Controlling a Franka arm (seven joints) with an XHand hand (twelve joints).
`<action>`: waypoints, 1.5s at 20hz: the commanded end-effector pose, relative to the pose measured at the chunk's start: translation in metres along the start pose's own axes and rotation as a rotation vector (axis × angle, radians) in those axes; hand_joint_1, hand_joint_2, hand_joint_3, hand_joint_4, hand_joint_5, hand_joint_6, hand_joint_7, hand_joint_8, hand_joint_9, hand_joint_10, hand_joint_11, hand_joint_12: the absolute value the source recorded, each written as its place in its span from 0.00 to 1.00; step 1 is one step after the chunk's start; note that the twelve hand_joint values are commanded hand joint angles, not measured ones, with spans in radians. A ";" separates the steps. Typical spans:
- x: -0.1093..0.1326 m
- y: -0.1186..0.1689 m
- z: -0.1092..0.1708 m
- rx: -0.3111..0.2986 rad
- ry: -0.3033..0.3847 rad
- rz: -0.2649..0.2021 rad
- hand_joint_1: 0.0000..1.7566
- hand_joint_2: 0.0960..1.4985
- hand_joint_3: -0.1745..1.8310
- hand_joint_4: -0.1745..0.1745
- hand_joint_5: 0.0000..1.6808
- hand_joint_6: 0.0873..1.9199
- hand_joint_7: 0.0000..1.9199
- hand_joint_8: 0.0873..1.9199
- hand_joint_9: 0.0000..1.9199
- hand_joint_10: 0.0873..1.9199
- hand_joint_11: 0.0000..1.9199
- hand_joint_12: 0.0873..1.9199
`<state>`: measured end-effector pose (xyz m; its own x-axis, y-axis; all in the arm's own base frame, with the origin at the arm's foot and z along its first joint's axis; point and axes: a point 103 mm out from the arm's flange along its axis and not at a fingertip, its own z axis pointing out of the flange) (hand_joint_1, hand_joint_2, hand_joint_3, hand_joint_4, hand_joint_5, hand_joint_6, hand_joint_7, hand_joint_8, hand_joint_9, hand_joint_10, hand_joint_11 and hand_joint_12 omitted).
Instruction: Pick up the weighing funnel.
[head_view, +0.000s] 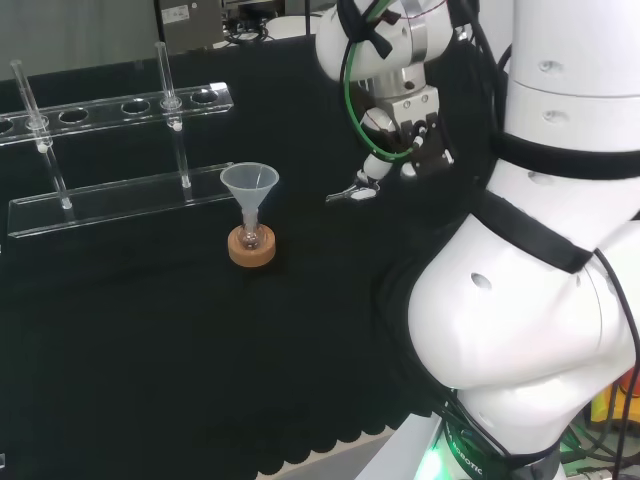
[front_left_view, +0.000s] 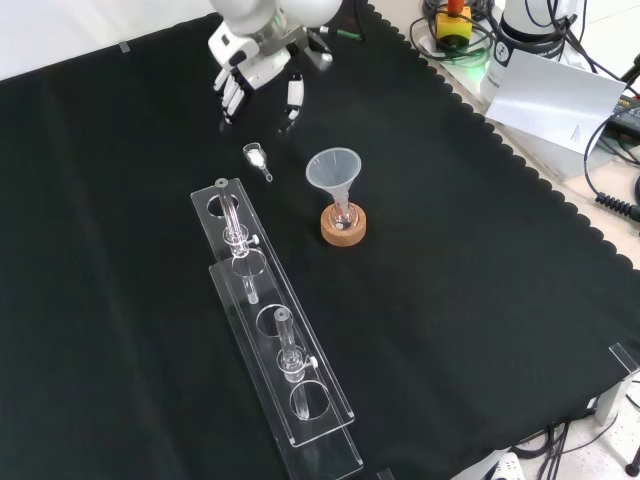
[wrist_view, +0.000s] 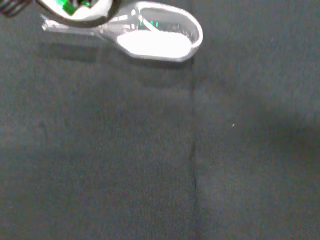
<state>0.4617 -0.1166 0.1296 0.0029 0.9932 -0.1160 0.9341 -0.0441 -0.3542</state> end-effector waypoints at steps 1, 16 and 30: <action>-0.005 0.022 0.013 -0.007 0.017 -0.018 0.45 0.40 0.36 0.32 0.31 0.00 0.26 0.34 0.36 0.25 0.22 0.66; -0.005 0.026 0.034 -0.011 0.026 -0.031 0.48 0.40 0.36 0.32 0.32 0.00 0.28 0.35 0.36 0.26 0.23 0.66; 0.014 0.033 0.049 -0.022 -0.050 -0.001 0.50 0.39 0.37 0.34 0.33 0.00 0.29 0.35 0.37 0.26 0.23 0.66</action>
<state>0.4757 -0.1285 0.0777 -0.0314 0.9948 -0.0965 0.9394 -0.0036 -0.3429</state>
